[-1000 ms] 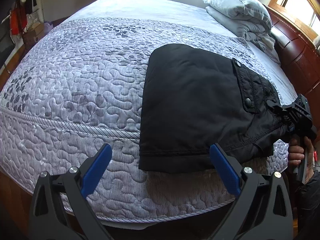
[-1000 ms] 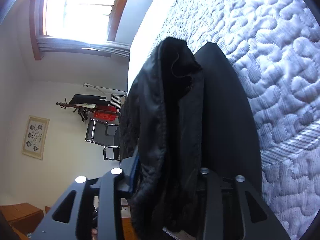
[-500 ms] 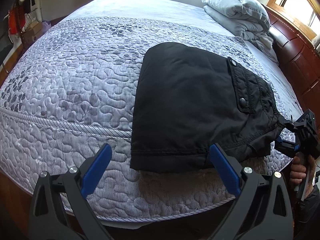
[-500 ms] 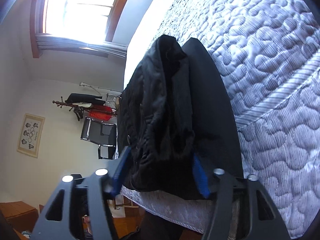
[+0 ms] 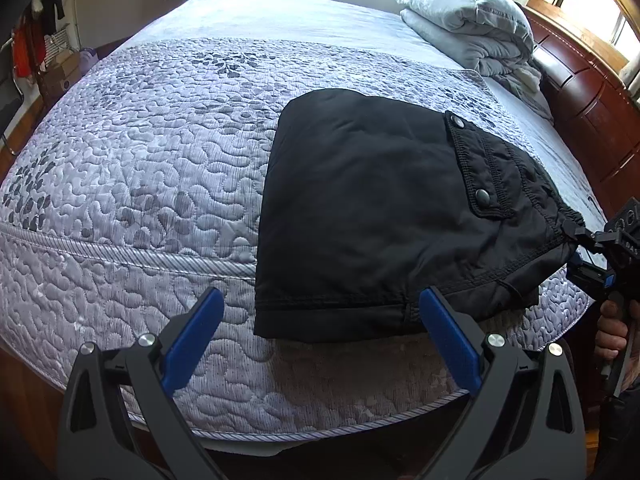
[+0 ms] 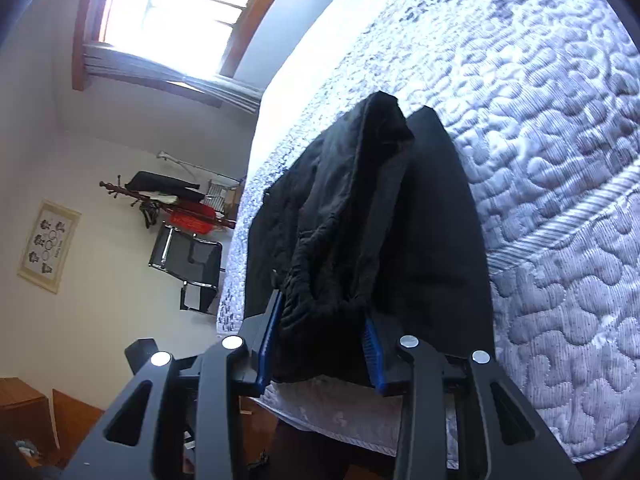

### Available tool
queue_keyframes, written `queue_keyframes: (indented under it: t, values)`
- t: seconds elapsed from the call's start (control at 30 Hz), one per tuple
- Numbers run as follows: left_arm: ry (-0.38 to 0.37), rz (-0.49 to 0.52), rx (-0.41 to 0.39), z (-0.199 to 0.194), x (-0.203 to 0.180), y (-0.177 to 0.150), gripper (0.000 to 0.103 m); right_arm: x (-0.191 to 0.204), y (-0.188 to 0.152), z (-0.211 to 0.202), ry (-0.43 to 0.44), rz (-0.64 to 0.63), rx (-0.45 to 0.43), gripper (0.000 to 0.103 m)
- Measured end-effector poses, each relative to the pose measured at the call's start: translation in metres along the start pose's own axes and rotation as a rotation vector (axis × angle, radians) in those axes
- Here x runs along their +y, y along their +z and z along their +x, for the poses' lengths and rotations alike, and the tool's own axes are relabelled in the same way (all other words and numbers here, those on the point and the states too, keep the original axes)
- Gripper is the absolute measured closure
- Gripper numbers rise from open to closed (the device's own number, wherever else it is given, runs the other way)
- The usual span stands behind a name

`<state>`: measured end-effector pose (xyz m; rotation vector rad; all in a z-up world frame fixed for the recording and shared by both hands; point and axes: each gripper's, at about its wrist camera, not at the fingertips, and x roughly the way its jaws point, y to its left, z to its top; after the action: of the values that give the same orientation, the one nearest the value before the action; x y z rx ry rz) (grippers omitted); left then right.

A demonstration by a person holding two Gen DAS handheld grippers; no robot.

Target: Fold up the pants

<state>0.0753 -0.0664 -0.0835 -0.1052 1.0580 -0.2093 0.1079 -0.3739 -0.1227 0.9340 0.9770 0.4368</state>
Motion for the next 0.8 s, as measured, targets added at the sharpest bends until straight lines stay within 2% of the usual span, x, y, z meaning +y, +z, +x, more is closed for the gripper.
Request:
queue_keyframes:
  t: [0.4,0.5,0.67,0.8]
  values:
    - [0.005,0.002,-0.008,-0.002,-0.002,0.000,0.005,-0.051,-0.010,0.006,0.018,0.092,-0.007,0.066]
    - [0.008,0.005,-0.002,-0.002,-0.002,0.000,0.005,-0.057,-0.012,0.003,0.021,0.098,-0.004,0.061]
    - [0.012,0.007,-0.009,-0.005,0.000,-0.002,0.005,-0.055,-0.016,-0.023,-0.074,0.057,-0.039,0.052]
    - [-0.012,-0.021,-0.003,-0.005,0.003,-0.004,0.005,-0.041,-0.025,-0.047,-0.169,-0.012,-0.079,0.052]
